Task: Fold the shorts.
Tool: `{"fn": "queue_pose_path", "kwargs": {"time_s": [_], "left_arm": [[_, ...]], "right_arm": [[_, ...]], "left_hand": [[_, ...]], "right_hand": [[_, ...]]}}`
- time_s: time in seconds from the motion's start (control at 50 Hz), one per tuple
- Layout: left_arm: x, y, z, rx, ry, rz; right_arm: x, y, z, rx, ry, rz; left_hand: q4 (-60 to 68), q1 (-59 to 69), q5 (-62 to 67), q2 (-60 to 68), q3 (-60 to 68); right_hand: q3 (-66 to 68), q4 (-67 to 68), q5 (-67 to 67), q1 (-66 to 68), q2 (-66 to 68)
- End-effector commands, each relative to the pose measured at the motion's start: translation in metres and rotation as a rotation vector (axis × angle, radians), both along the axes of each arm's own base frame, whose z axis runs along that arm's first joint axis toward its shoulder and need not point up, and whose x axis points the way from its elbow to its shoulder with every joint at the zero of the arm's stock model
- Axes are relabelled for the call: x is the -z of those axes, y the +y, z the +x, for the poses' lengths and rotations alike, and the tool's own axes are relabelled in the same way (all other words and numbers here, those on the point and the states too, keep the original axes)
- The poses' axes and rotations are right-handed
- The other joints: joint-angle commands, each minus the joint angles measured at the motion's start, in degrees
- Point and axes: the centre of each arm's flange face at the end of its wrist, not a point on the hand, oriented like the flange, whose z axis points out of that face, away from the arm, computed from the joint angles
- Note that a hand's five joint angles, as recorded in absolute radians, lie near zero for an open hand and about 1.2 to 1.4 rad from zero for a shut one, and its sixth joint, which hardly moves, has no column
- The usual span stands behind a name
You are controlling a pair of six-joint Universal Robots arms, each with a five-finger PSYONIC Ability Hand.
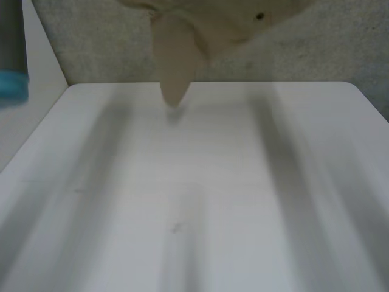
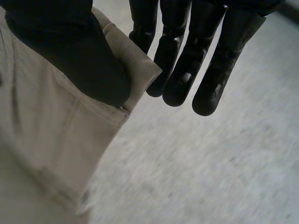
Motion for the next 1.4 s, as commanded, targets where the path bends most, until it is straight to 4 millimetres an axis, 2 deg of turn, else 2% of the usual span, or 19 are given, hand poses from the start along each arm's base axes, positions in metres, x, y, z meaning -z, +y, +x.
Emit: {"fn": "queue_pose_path", "kwargs": {"time_s": [0.02, 0.04, 0.08, 0.1, 0.12, 0.14, 0.16, 0.2, 0.26, 0.36, 0.66, 0.86, 0.96, 1.0, 1.08, 1.14, 1.18, 1.24, 1.4], "left_arm": [[0.096, 0.018, -0.002, 0.047, -0.148, 0.261], [0.121, 0.021, -0.001, 0.051, -0.181, 0.324], [0.145, 0.024, 0.000, 0.054, -0.212, 0.386], [0.145, 0.024, 0.000, 0.054, -0.212, 0.386], [0.180, 0.029, 0.002, 0.061, -0.247, 0.466], [0.180, 0.029, 0.002, 0.061, -0.247, 0.467], [0.193, 0.030, 0.002, 0.065, -0.257, 0.496], [0.245, 0.034, 0.002, 0.075, -0.312, 0.617], [0.286, 0.047, -0.005, 0.108, -0.385, 0.728], [0.313, 0.066, -0.009, 0.134, -0.466, 0.817], [0.291, 0.118, 0.021, 0.146, -0.556, 0.966], [0.295, 0.166, 0.025, 0.241, -0.654, 1.048], [0.296, 0.179, 0.027, 0.252, -0.687, 1.093], [0.293, 0.178, 0.027, 0.242, -0.693, 1.094], [0.280, 0.163, 0.021, 0.224, -0.649, 1.055], [0.265, 0.137, 0.019, 0.181, -0.578, 1.023], [0.249, 0.100, 0.023, 0.105, -0.486, 0.984], [0.239, 0.071, 0.018, 0.103, -0.432, 0.927], [0.248, -0.002, -0.024, 0.295, -0.430, 0.824]], "right_arm": [[0.089, -0.009, 0.004, -0.021, 0.146, 0.297], [0.127, -0.008, 0.004, -0.033, 0.195, 0.403], [0.152, -0.004, 0.004, -0.044, 0.231, 0.471], [0.163, -0.003, 0.004, -0.050, 0.247, 0.501], [0.175, -0.001, 0.004, -0.057, 0.262, 0.533], [0.186, 0.001, 0.004, -0.063, 0.275, 0.562], [0.211, 0.003, 0.004, -0.073, 0.305, 0.629], [0.245, 0.006, 0.003, -0.082, 0.346, 0.721], [0.272, 0.012, 0.000, -0.080, 0.381, 0.811], [0.290, 0.023, -0.006, -0.086, 0.417, 0.867], [0.291, 0.067, -0.037, -0.055, 0.622, 0.913], [0.298, 0.100, -0.059, -0.069, 0.832, 1.079], [0.298, 0.097, -0.064, -0.060, 0.852, 1.095], [0.297, 0.094, -0.064, -0.058, 0.841, 1.078], [0.297, 0.090, -0.061, -0.077, 0.818, 1.049], [0.299, 0.090, -0.060, -0.090, 0.806, 1.038], [0.301, 0.089, -0.060, -0.091, 0.791, 1.035], [0.302, 0.089, -0.060, -0.090, 0.773, 1.034], [0.313, 0.088, -0.057, -0.098, 0.767, 1.032]], "left_hand": [[11.2, 14.4, 15.1, 11.3, 11.7], [11.2, 14.4, 15.1, 11.3, 11.7], [11.2, 14.4, 15.1, 11.3, 11.7], [11.2, 14.4, 15.1, 11.3, 11.7], [11.2, 14.4, 15.1, 11.3, 11.7], [11.2, 14.4, 15.1, 11.3, 11.7], [11.2, 14.4, 15.1, 11.3, 11.7], [11.2, 14.4, 15.1, 11.3, 11.7], [11.2, 14.4, 15.1, 11.3, 11.7], [11.2, 14.4, 15.1, 11.3, 11.7], [11.2, 14.4, 15.1, 11.3, 11.7], [11.1, 14.3, 15.0, 11.1, 11.6], [-8.4, -5.2, -4.5, -8.3, -7.9], [-33.4, -30.2, -29.5, -33.3, -32.9], [-58.8, -55.6, -54.9, -58.7, -58.3], [-58.6, -55.4, -54.6, -58.5, -58.1], [-57.6, -54.4, -53.6, -57.5, -57.1], [-55.4, -52.2, -51.5, -55.3, -54.9], [-43.6, -40.4, -39.7, -43.5, -43.1]], "right_hand": [[12.3, 11.7, 13.2, 23.9, 12.8], [12.3, 11.7, 13.2, 23.9, 12.8], [12.3, 11.7, 13.2, 23.9, 12.8], [12.3, 11.7, 13.2, 23.9, 12.8], [12.3, 11.7, 13.2, 23.9, 12.8], [12.3, 11.7, 13.2, 23.9, 12.8], [12.3, 11.7, 13.2, 23.9, 12.8], [12.3, 11.7, 13.2, 23.9, 12.8], [12.3, 11.7, 13.2, 23.9, 12.8], [12.3, 11.7, 13.2, 23.9, 12.8], [12.3, 11.7, 13.2, 23.9, 12.8], [12.3, 11.7, 13.2, 23.9, 12.8], [12.3, 11.7, 13.2, 23.9, 12.8], [12.3, 11.7, 13.2, 23.9, 12.8], [12.3, 11.7, 13.2, 23.9, 12.8], [12.3, 11.7, 13.2, 23.9, 12.8], [12.3, 11.7, 13.2, 23.9, 12.8], [12.3, 11.7, 13.2, 23.9, 12.8], [12.3, 11.7, 13.2, 23.9, 12.8]]}}
